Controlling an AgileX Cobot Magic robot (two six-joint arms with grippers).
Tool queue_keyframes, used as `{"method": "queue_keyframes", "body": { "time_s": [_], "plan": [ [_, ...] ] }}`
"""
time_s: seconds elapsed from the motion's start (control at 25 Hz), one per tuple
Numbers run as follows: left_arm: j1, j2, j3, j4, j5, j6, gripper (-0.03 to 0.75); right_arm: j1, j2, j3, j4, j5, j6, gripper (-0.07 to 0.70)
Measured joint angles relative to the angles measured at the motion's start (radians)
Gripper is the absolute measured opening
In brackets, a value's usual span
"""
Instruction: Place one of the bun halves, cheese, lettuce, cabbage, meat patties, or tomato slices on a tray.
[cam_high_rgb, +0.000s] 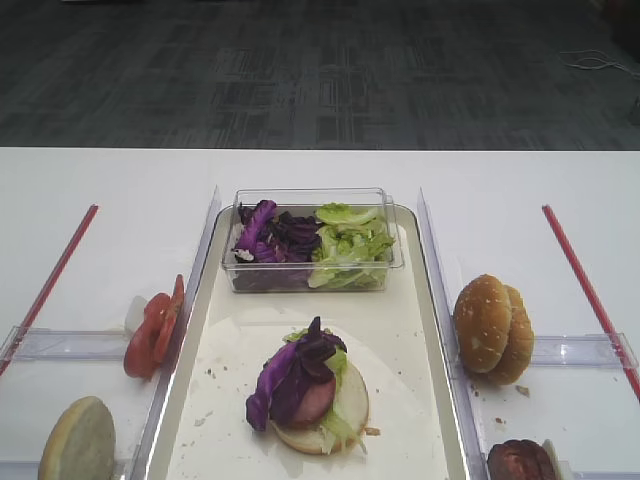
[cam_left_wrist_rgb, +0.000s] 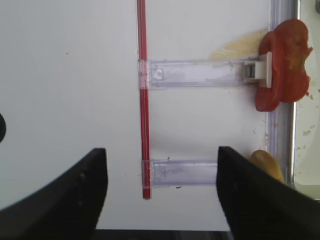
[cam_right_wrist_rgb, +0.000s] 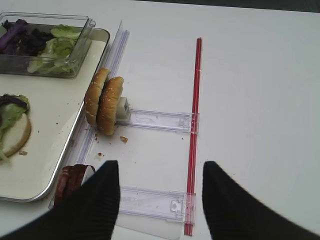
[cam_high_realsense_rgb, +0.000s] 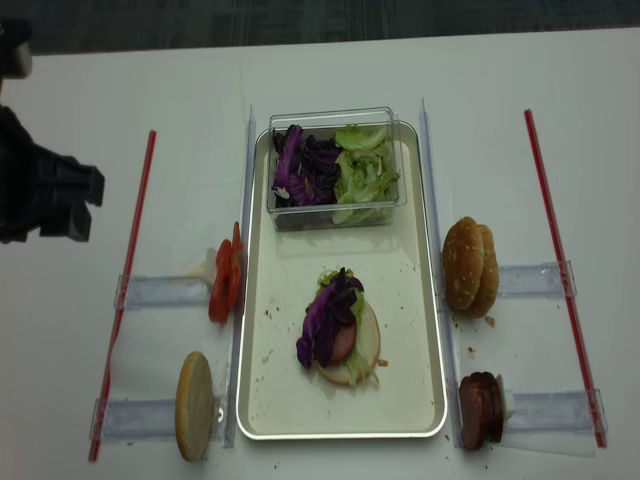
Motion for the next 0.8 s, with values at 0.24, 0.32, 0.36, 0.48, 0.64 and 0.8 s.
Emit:
{"method": "queue_keyframes", "body": {
  "time_s": [0.24,0.32,0.36,0.48,0.64,0.8],
  "plan": [
    [0.0,-0.138,0.072,0.0,0.002,0.0,0.467,-0.001,0.0,0.0,0.0,0.0,0.0,0.387],
    [0.0,-0.192,0.088,0.0,0.002,0.0,0.467,-0.001,0.0,0.0,0.0,0.0,0.0,0.387],
    [0.0,-0.215,0.101,0.0,0.004,0.0,0.467,-0.001,0.0,0.0,0.0,0.0,0.0,0.387],
    [0.0,-0.295,0.136,0.0,0.006,0.0,0.467,-0.001,0.0,0.0,0.0,0.0,0.0,0.387],
    [0.0,-0.409,0.185,0.0,0.01,0.0,0.467,-0.001,0.0,0.0,0.0,0.0,0.0,0.387],
    [0.0,-0.529,0.243,0.0,0.016,0.0,0.467,-0.001,0.0,0.0,0.0,0.0,0.0,0.387]
  ]
}}
